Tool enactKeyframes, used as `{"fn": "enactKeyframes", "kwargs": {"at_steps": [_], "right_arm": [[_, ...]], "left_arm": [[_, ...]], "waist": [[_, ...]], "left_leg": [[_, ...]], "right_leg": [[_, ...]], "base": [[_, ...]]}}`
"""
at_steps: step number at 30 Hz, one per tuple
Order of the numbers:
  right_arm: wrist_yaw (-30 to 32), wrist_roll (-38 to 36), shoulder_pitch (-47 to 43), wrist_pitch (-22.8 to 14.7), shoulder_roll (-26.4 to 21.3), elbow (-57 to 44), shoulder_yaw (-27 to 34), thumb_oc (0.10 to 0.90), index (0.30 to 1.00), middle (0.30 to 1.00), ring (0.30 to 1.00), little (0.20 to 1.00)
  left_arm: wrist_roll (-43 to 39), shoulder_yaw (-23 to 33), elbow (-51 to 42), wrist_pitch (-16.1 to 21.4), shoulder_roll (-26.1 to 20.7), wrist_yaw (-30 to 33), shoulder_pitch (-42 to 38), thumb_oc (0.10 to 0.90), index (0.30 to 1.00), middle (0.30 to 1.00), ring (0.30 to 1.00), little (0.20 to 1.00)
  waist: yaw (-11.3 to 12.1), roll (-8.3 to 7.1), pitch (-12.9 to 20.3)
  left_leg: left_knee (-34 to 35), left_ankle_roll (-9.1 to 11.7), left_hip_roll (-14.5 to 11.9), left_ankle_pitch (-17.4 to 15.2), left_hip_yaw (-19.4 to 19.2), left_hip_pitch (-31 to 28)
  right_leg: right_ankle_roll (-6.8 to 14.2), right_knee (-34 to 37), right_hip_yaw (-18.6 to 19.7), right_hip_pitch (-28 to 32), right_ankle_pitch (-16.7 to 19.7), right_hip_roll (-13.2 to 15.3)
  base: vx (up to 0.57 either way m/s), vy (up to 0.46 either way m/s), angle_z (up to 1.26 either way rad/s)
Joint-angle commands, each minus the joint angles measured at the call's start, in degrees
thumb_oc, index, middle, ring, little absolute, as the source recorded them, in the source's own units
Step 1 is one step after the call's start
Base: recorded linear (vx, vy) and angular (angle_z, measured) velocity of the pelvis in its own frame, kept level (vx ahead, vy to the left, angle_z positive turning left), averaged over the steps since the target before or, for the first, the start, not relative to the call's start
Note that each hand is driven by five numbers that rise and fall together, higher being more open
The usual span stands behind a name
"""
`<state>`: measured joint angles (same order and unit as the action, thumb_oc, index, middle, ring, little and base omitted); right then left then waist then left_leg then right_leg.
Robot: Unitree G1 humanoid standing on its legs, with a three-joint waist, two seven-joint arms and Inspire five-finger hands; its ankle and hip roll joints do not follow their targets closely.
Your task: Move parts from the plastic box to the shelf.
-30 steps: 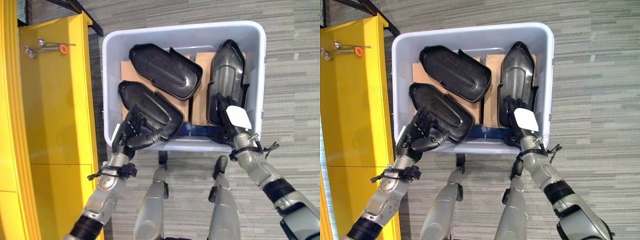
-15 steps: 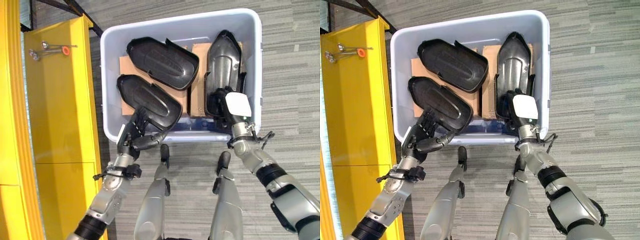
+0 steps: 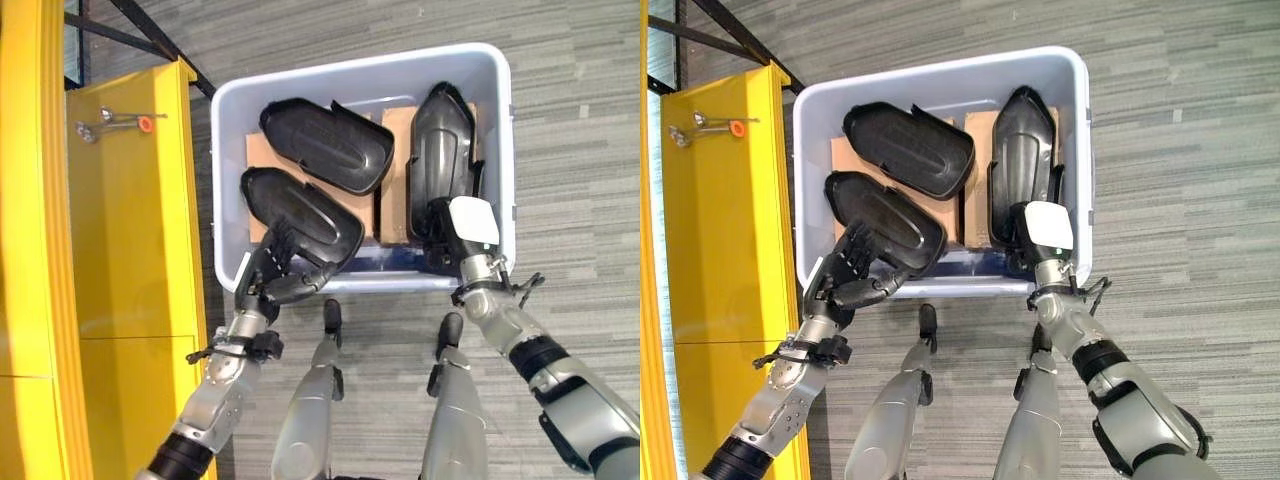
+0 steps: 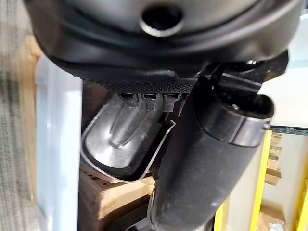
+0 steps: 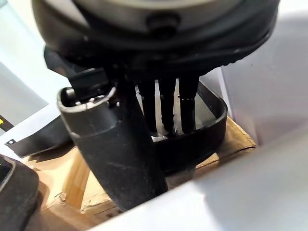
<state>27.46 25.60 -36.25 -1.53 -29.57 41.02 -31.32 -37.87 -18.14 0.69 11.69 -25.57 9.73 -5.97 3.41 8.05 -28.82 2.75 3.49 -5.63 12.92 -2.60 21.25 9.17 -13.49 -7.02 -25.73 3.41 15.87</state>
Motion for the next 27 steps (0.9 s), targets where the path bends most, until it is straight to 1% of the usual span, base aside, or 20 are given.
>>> {"fn": "enactKeyframes", "kwargs": {"at_steps": [1, 3, 4, 7, 8, 9, 10, 11, 12, 13, 14, 17, 18, 19, 20, 24, 25, 26, 27], "right_arm": [[-5.1, -3.1, 5.6, -0.6, 3.6, 0.6, -2.9, 0.400, 0.300, 0.300, 0.300, 0.300], [-5.2, -3.0, 6.2, -0.6, 3.2, -1.3, -2.7, 0.400, 0.300, 0.300, 0.300, 0.300], [-5.2, -3.0, 6.2, -0.6, 3.2, -1.3, -2.7, 0.400, 0.300, 0.300, 0.300, 0.300], [-5.4, -4.2, 7.5, -1.2, 2.1, -6.3, -1.2, 0.400, 0.300, 0.300, 0.300, 0.300], [-5.4, -4.2, 7.6, -1.1, 2.0, -6.4, -1.2, 0.400, 0.300, 0.300, 0.300, 0.300], [-5.5, -4.1, 8.3, -1.6, 1.2, -9.3, -0.3, 0.400, 0.300, 0.300, 0.300, 0.300], [-5.6, -4.2, 8.7, -1.9, 0.8, -11.0, 0.2, 0.400, 0.300, 0.300, 0.300, 0.300], [-5.6, -4.2, 8.8, -1.8, 0.7, -11.2, 0.3, 0.400, 0.300, 0.300, 0.300, 0.300], [-5.9, -4.2, 9.7, -2.4, -0.2, -14.4, 1.3, 0.400, 0.300, 0.300, 0.300, 0.300], [-6.0, -4.2, 9.9, -2.3, -0.2, -14.6, 1.4, 0.400, 0.300, 0.300, 0.300, 0.300], [-6.1, -4.2, 10.9, -2.8, -0.9, -17.3, 2.6, 0.400, 0.300, 0.300, 0.300, 0.300], [-6.5, -4.2, 12.3, -3.6, -2.2, -21.6, 4.6, 0.400, 0.300, 0.300, 0.300, 0.300], [-6.5, -4.2, 12.5, -3.5, -2.2, -21.7, 4.6, 0.400, 0.300, 0.300, 0.300, 0.300], [-6.9, -4.3, 13.2, -4.0, -2.7, -23.8, 5.8, 0.400, 0.300, 0.300, 0.300, 0.300], [-7.0, -4.3, 13.3, -3.9, -2.7, -23.9, 5.8, 0.400, 0.300, 0.300, 0.300, 0.300], [-7.7, -3.6, 13.9, -4.5, -4.2, -27.5, 7.3, 0.400, 0.300, 0.300, 0.300, 0.300], [-8.0, -3.2, 13.8, -4.8, -5.0, -29.1, 7.8, 0.400, 0.300, 0.300, 0.300, 0.300], [-8.1, -3.2, 13.8, -4.8, -5.0, -29.1, 7.8, 0.400, 0.300, 0.300, 0.300, 0.300], [-8.5, -2.9, 13.5, -4.9, -5.6, -30.1, 8.1, 0.400, 0.300, 0.300, 0.300, 0.300]], "left_arm": [[0.8, 1.5, -5.1, 5.4, -2.3, 0.3, -2.5, 0.900, 1.000, 1.000, 1.000, 1.000], [0.8, 1.4, -4.6, 5.3, -2.3, 0.2, -2.3, 0.900, 1.000, 1.000, 1.000, 1.000], [0.8, 1.4, -4.6, 5.3, -2.3, 0.2, -2.3, 0.900, 1.000, 1.000, 1.000, 1.000], [0.8, 2.0, -3.9, 4.7, -2.6, -0.1, -1.3, 0.900, 1.000, 1.000, 1.000, 1.000], [0.8, 2.0, -3.9, 4.7, -2.6, -0.1, -1.2, 0.900, 1.000, 1.000, 1.000, 1.000], [0.7, 2.4, -3.4, 4.5, -2.9, -0.5, -0.3, 0.900, 1.000, 1.000, 1.000, 1.000], [0.9, 2.6, -3.1, 4.4, -3.0, -0.6, 0.1, 0.900, 1.000, 1.000, 1.000, 1.000], [0.9, 2.6, -3.2, 4.4, -3.0, -0.6, 0.2, 0.900, 1.000, 1.000, 1.000, 1.000], [0.9, 3.1, -2.7, 4.0, -3.1, -1.1, 1.1, 0.900, 1.000, 1.000, 1.000, 1.000], [0.9, 3.1, -2.7, 4.0, -3.2, -1.1, 1.2, 0.900, 1.000, 1.000, 1.000, 1.000], [1.0, 3.8, -2.3, 3.7, -3.5, -1.7, 2.2, 0.900, 1.000, 1.000, 1.000, 1.000], [1.0, 4.9, -1.9, 3.2, -3.8, -2.6, 3.9, 0.900, 1.000, 1.000, 1.000, 1.000], [1.0, 4.9, -1.9, 3.2, -3.8, -2.6, 4.0, 0.900, 1.000, 1.000, 1.000, 1.000], [1.1, 5.9, -1.4, 2.9, -3.7, -3.0, 5.1, 0.900, 1.000, 1.000, 1.000, 1.000], [1.1, 5.8, -1.4, 2.9, -3.7, -3.1, 5.2, 0.900, 1.000, 1.000, 1.000, 1.000], [1.6, 7.5, -0.4, 2.5, -3.2, -3.7, 7.2, 0.900, 1.000, 1.000, 1.000, 1.000], [2.1, 8.1, 0.3, 2.3, -2.8, -4.0, 7.8, 0.900, 1.000, 1.000, 1.000, 1.000], [2.1, 8.1, 0.3, 2.3, -2.8, -4.0, 7.8, 0.900, 1.000, 1.000, 1.000, 1.000], [2.4, 8.7, 0.7, 2.2, -2.4, -4.2, 8.2, 0.900, 1.000, 1.000, 1.000, 1.000]], "waist": [[1.7, -3.21, 1.1], [1.7, -3.68, 2.4], [1.7, -3.67, 2.3], [1.8, -4.69, 4.9], [1.8, -4.65, 4.9], [1.7, -5.14, 6.3], [1.7, -5.39, 7.0], [1.7, -5.34, 6.9], [1.5, -5.99, 8.7], [1.5, -5.94, 8.6], [1.3, -6.62, 10.4], [1.1, -7.52, 13.2], [1.1, -7.51, 13.3], [0.9, -7.91, 15.3], [0.9, -7.89, 15.3], [1.0, -8.59, 18.7], [1.1, -8.84, 20.4], [1.1, -8.83, 20.4], [1.1, -9.07, 21.6]], "left_leg": [[0.1, 2.8, -3.1, -4.3, 0.5, -5.0], [0.9, 3.0, -3.5, -4.2, 0.6, -6.9], [0.9, 3.0, -3.5, -4.2, 0.6, -6.9], [1.8, 3.4, -4.1, -4.2, 0.7, -9.2], [1.8, 3.4, -4.1, -4.2, 0.7, -9.3], [2.1, 3.5, -4.6, -4.3, 0.8, -10.6], [2.2, 3.6, -4.8, -4.4, 0.7, -11.3], [2.2, 3.6, -4.8, -4.4, 0.7, -11.4], [2.3, 3.8, -5.3, -4.8, 0.7, -12.7], [2.3, 3.8, -5.3, -4.8, 0.8, -12.8], [2.3, 4.0, -5.6, -5.1, 0.7, -13.9], [2.3, 4.2, -6.0, -5.6, 0.5, -15.7], [2.3, 4.2, -6.1, -5.7, 0.5, -15.8], [2.3, 4.4, -6.2, -5.9, 0.3, -16.8], [2.3, 4.4, -6.3, -6.0, 0.3, -16.9], [2.3, 4.7, -6.6, -6.4, -0.2, -18.4], [2.3, 4.8, -6.7, -6.6, -0.3, -19.0], [2.3, 4.8, -6.7, -6.6, -0.3, -19.0], [2.3, 4.8, -6.8, -6.7, -0.5, -19.6]], "right_leg": [[1.1, 6.4, -0.9, 4.6, 4.7, 2.8], [1.2, 6.9, -1.3, 6.3, 4.5, 2.5], [1.2, 6.9, -1.3, 6.3, 4.5, 2.5], [1.3, 8.0, -2.1, 9.2, 4.0, 2.0], [1.3, 8.1, -2.1, 9.4, 4.0, 2.0], [1.3, 8.7, -2.4, 10.8, 3.9, 1.7], [1.4, 9.1, -2.5, 11.6, 3.9, 1.5], [1.4, 9.2, -2.6, 11.8, 3.9, 1.5], [1.4, 10.0, -2.9, 13.5, 3.8, 1.3], [1.4, 10.2, -3.0, 13.8, 3.8, 1.2], [1.5, 10.9, -3.4, 15.3, 3.6, 0.9], [1.6, 12.4, -4.0, 18.0, 3.7, 0.2], [1.6, 12.6, -4.1, 18.1, 3.7, 0.2], [1.7, 13.6, -4.5, 19.5, 3.8, -0.2], [1.7, 13.7, -4.5, 19.6, 3.9, -0.2], [1.8, 15.7, -4.9, 22.0, 4.4, -0.7], [2.0, 16.4, -5.1, 22.9, 4.7, -0.8], [2.0, 16.4, -5.1, 22.9, 4.7, -0.8], [2.0, 16.7, -5.1, 23.6, 4.7, -0.9]], "base": [[0.06, -0.019, 0.06], [0.05, -0.016, 0.03], [0.06, -0.018, 0.06], [0.07, -0.030, 0.07], [0.08, -0.031, -0.01], [0.08, -0.022, -0.05], [0.08, -0.023, -0.06], [0.10, -0.024, -0.04], [0.07, -0.019, -0.02], [0.13, -0.040, 0.00], [0.10, -0.030, 0.00], [0.10, -0.026, 0.02], [0.11, -0.014, -0.01], [0.08, -0.006, 0.01], [0.09, -0.009, 0.01], [0.06, -0.003, -0.04], [0.06, -0.002, -0.05], [0.06, 0.010, -0.03], [0.03, 0.009, -0.02]]}}
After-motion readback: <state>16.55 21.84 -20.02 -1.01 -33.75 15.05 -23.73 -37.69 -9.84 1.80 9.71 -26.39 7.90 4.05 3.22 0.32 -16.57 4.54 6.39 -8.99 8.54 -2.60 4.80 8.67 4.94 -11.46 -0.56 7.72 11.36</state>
